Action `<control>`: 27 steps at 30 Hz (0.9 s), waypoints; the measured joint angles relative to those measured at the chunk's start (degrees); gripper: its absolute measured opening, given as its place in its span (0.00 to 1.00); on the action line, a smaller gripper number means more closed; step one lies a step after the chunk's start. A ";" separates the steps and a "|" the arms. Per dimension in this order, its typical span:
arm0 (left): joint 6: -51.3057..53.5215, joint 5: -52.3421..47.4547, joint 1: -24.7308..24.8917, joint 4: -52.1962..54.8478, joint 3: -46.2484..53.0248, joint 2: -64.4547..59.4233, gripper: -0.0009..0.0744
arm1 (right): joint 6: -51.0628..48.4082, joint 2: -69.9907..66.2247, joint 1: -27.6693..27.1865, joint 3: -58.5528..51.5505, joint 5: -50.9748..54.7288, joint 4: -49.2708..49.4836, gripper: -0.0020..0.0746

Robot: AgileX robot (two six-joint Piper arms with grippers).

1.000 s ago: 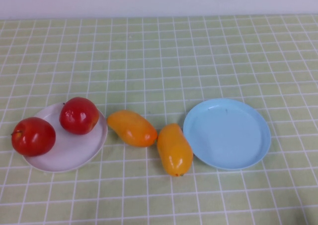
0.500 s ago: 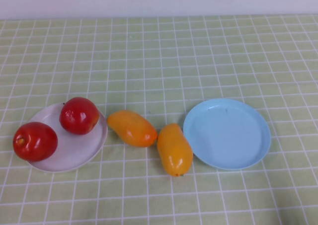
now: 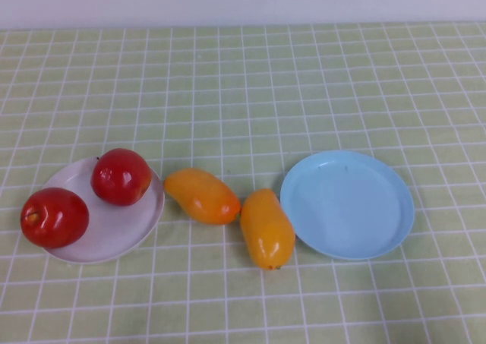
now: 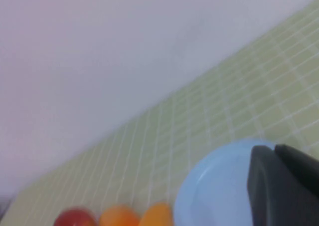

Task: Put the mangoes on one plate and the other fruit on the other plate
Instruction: Put another type of fruit in the right plate

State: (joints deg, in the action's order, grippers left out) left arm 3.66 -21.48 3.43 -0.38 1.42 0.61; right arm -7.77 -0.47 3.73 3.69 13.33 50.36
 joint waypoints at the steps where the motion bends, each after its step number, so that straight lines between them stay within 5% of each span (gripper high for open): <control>1: 0.00 0.00 0.00 0.00 0.00 0.00 0.02 | 0.00 -1.53 0.00 2.42 3.18 -0.57 0.00; 10: 0.00 0.00 0.00 0.00 0.00 0.00 0.02 | -2.07 -28.42 0.00 25.86 33.49 -15.40 0.01; 19: 0.00 0.00 0.00 0.00 0.00 0.00 0.02 | -10.77 -47.90 0.30 38.61 41.61 -19.64 0.01; 22: 0.00 0.00 0.00 0.00 0.00 0.00 0.02 | -12.45 -52.35 3.02 40.69 41.27 -20.33 0.01; 27: 0.00 0.00 0.00 0.00 0.00 0.00 0.02 | -12.56 -60.80 15.27 45.92 39.78 -23.71 0.01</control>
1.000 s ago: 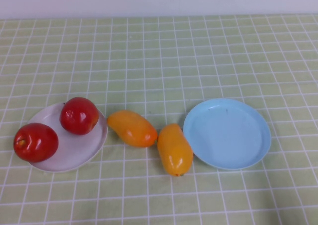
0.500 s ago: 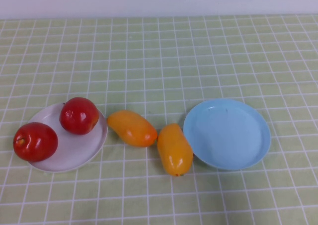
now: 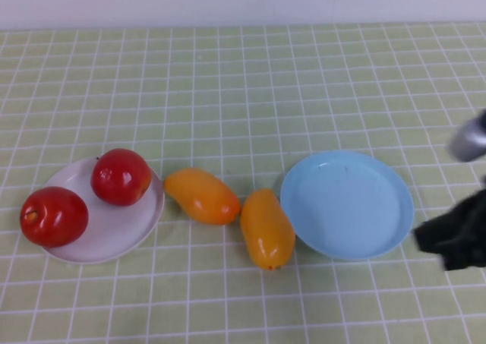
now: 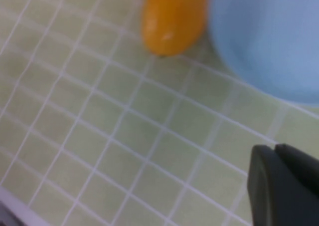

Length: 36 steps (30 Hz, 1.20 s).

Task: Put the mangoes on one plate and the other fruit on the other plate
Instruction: Put another type of fruit in the right plate

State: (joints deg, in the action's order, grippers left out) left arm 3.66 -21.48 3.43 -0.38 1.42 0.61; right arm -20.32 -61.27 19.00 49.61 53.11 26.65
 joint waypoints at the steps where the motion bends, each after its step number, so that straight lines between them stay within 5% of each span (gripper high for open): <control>1: 0.00 0.00 0.00 0.00 0.00 0.00 0.02 | 0.36 -2.29 3.40 1.60 -0.54 -1.00 0.01; 10: 0.00 0.00 0.00 0.00 0.00 0.00 0.02 | 3.66 -16.73 18.17 13.16 1.11 -9.76 0.10; 21: 0.00 0.00 0.00 0.00 0.00 0.00 0.02 | 8.75 -29.83 25.18 25.43 3.61 -13.91 0.76; 28: 0.00 0.00 0.00 0.00 0.00 0.00 0.02 | 28.68 -39.51 25.68 34.47 4.52 -19.68 0.81; 36: 0.00 0.00 0.00 0.00 0.00 0.00 0.02 | 32.14 -46.62 25.68 39.32 4.62 -22.56 0.81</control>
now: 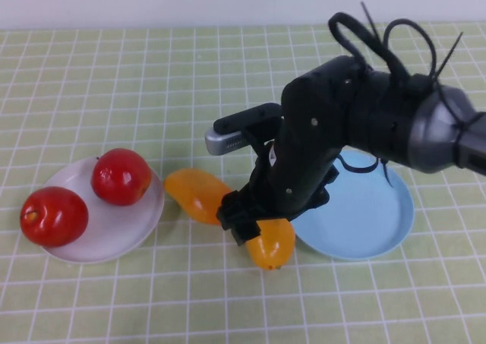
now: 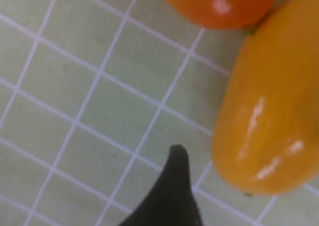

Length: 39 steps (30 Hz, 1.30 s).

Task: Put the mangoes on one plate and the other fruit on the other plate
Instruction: Put another type of fruit in the right plate

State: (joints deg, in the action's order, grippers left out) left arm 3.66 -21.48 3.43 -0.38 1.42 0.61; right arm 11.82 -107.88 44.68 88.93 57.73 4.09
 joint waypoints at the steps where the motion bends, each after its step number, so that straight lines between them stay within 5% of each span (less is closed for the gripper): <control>1: 0.00 0.00 0.00 0.00 0.00 0.00 0.02 | 0.00 -0.79 0.00 0.42 0.00 -0.08 0.81; 39: 0.00 0.00 0.00 0.00 0.00 0.00 0.02 | -0.08 -10.30 0.00 1.57 -13.12 -1.72 0.81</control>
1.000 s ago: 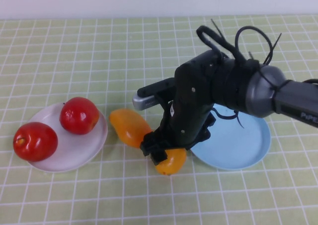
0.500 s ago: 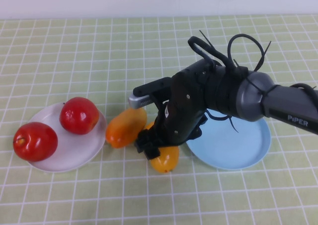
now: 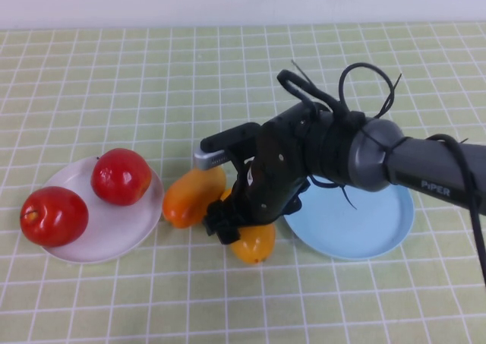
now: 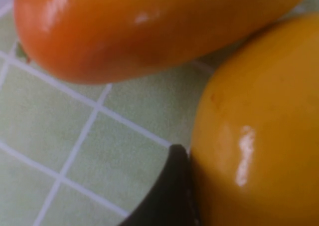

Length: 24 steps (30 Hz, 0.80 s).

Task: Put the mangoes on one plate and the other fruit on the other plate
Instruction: Put another type of fruit in the right plate

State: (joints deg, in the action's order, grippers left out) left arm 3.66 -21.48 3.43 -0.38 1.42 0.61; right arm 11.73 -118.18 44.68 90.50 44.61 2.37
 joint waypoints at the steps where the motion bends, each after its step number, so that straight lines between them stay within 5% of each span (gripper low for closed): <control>1: 0.00 0.00 0.00 0.00 0.00 0.00 0.02 | -0.37 -0.35 0.00 0.00 0.00 0.00 0.81; 5: 0.00 0.00 0.00 0.00 0.00 0.00 0.02 | -1.10 -0.82 0.00 0.00 0.11 -0.14 0.74; 17: 0.00 0.00 0.00 0.00 0.00 0.00 0.02 | 1.42 7.23 -0.83 0.00 7.80 -4.06 0.74; 24: 0.00 0.00 0.00 0.00 0.00 0.00 0.02 | 9.08 13.82 -7.81 -0.18 14.87 -12.62 0.74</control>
State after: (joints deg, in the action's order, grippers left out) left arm 3.66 -21.48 3.43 -0.38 1.42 0.61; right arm 20.82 -104.36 36.86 90.32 59.48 -10.25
